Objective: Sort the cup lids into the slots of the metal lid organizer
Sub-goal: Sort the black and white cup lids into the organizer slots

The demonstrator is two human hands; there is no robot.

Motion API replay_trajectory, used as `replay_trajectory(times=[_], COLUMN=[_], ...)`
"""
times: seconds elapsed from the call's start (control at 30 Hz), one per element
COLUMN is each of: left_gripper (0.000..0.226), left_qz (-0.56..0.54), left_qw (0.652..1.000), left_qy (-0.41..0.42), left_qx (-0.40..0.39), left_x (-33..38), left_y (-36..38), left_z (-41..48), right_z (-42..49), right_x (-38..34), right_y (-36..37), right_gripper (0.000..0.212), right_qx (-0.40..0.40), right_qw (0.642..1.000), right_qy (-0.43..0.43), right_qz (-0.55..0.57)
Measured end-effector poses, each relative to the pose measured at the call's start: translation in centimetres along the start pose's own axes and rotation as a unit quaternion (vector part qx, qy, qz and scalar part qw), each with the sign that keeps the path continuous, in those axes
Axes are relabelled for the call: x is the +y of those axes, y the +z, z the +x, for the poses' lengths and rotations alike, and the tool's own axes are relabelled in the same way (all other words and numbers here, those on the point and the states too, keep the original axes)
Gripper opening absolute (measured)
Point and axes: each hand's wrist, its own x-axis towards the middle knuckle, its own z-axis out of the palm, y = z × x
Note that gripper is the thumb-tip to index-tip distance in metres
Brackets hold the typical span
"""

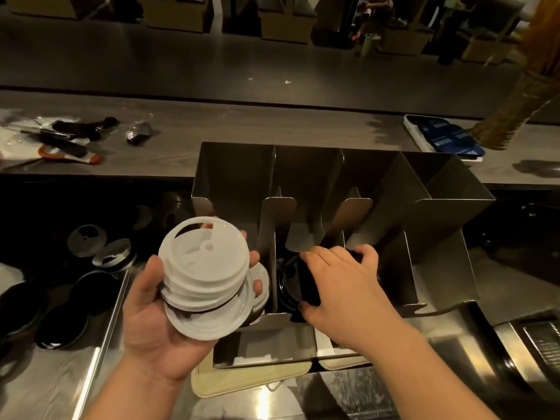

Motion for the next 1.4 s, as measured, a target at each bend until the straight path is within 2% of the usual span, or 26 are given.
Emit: replay_trajectory(times=[0.23, 0.53, 0.6, 0.63, 0.7, 0.77, 0.83, 0.93, 1.07, 1.17, 1.23, 1.33, 1.4], left_gripper=[0.068, 0.065, 0.066, 0.069, 0.083, 0.095, 0.098, 0.093, 0.091, 0.095, 0.095, 0.084, 0.073], left_qz=[-0.016, -0.019, -0.006, 0.004, 0.083, 0.158, 0.207, 0.238, 0.315, 0.285, 0.225, 0.14, 0.079], left_qw=[0.999, 0.998, 0.999, 0.999, 0.996, 0.979, 0.971, 0.962, 0.943, 0.941, 0.946, 0.946, 0.954], left_qy=[-0.019, -0.051, -0.041, -0.035, -0.003, 0.06, 0.062, 0.055, 0.046, 0.089, 0.129, 0.168, 0.167], left_qx=[-0.03, -0.028, -0.013, -0.005, 0.041, 0.116, 0.107, 0.121, 0.099, 0.157, 0.195, 0.241, 0.236], left_x=[-0.4, -0.6, -0.8, -1.1, -1.2, -1.5, -1.7, -1.4, -0.6, 0.0, 1.0, 2.6, 3.6], left_y=[0.1, 0.3, 0.9, 1.4, 2.5, 3.5, 4.8, 5.3, 5.4, 5.3, 5.4, 5.3, 4.7], left_z=[0.3, 0.2, -0.1, -0.1, -0.4, -0.5, -0.6, -0.6, -1.4, -2.4, -3.3, -4.9, -5.8], right_z=[0.4, -0.1, -0.4, -0.7, -1.4, -2.4, -2.9, -2.8, -2.6, -2.3, -1.9, -1.1, -0.5], right_x=[-0.6, -0.1, -0.2, -0.5, -1.3, -2.5, -3.4, -4.1, -4.4, -4.0, -3.7, -4.4, -5.6], right_y=[-0.3, 0.0, -0.6, -1.0, -2.2, -3.5, -3.8, -3.6, -3.5, -3.9, -4.2, -4.7, -4.9], right_gripper=[0.051, 0.057, 0.045, 0.037, 0.029, 0.048, 0.069, 0.066, 0.068, 0.066, 0.065, 0.072, 0.084], right_qx=[-0.004, 0.021, 0.067, 0.099, 0.119, 0.055, 0.019, 0.059, 0.02, 0.086, 0.132, 0.169, 0.132], right_qw=[0.998, 0.999, 0.997, 0.989, 0.937, 0.87, 0.866, 0.884, 0.866, 0.834, 0.844, 0.916, 0.959], right_qy=[0.008, 0.006, -0.007, -0.01, 0.001, -0.012, -0.047, -0.059, -0.061, -0.054, -0.032, -0.035, -0.063], right_qz=[-0.055, -0.045, 0.027, 0.107, 0.329, 0.49, 0.497, 0.461, 0.495, 0.542, 0.519, 0.363, 0.244])
